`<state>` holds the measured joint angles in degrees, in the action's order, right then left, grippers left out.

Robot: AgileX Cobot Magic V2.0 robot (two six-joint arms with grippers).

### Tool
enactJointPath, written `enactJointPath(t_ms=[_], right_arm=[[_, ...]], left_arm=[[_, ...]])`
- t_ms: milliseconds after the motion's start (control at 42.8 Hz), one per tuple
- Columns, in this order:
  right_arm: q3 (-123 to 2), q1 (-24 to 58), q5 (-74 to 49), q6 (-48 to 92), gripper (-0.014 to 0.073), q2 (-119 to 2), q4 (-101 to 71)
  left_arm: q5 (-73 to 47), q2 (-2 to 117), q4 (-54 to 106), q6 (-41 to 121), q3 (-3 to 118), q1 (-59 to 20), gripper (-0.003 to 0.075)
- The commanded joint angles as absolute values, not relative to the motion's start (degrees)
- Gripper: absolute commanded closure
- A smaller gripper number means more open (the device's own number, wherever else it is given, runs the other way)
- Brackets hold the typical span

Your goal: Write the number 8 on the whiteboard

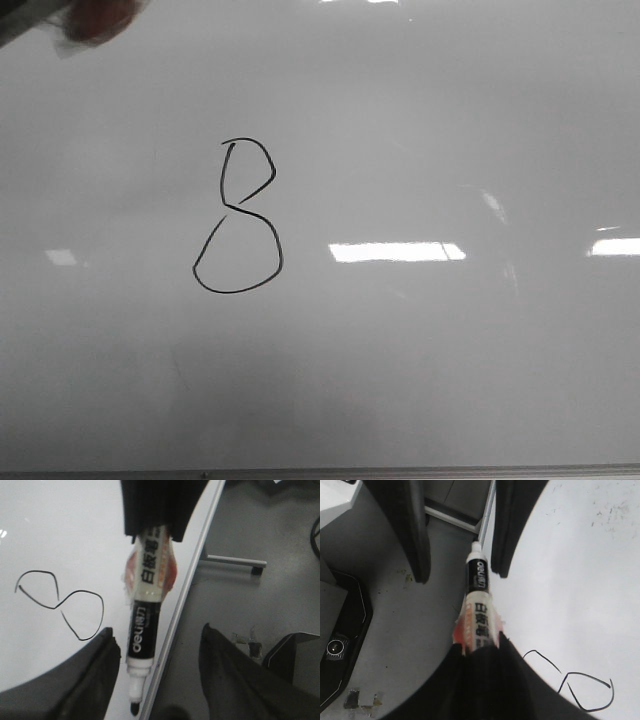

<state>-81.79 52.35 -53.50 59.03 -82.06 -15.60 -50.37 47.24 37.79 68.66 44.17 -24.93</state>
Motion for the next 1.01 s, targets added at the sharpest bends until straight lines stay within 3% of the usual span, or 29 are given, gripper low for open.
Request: enactJointPath(t_ms=[0, 304, 655, 725, 889, 982], right_arm=[[-83.8, 53.3, -51.1, 59.8, 0.0652, -80.0, -16.1], [-83.8, 55.7, -51.1, 59.8, 0.0652, -80.0, -16.2], [-83.8, 55.7, -50.2, 59.5, 0.0620, -80.1, -16.0], [-83.8, 55.7, -50.0, 58.6, 0.0519, -80.1, -16.0], [-83.8, 55.6, -49.9, 54.7, 0.0110, -80.1, -16.0], [-83.8, 55.6, -48.3, 52.8, 0.0022, -80.0, -16.0]], left_arm=[[-45.8, 47.4, 39.5, 67.8, 46.2, -27.5, 0.0407], [-45.3, 48.3, 39.5, 67.7, 46.2, -28.4, 0.0419], [-45.4, 48.3, 39.8, 67.7, 46.2, -28.4, 0.0711], [-45.6, 48.3, 39.9, 67.6, 46.2, -28.4, 0.0741], [-45.7, 48.4, 39.9, 64.7, 46.0, -28.4, 0.0741], [-45.2, 48.5, 39.7, 62.7, 45.6, -28.4, 0.0741]])
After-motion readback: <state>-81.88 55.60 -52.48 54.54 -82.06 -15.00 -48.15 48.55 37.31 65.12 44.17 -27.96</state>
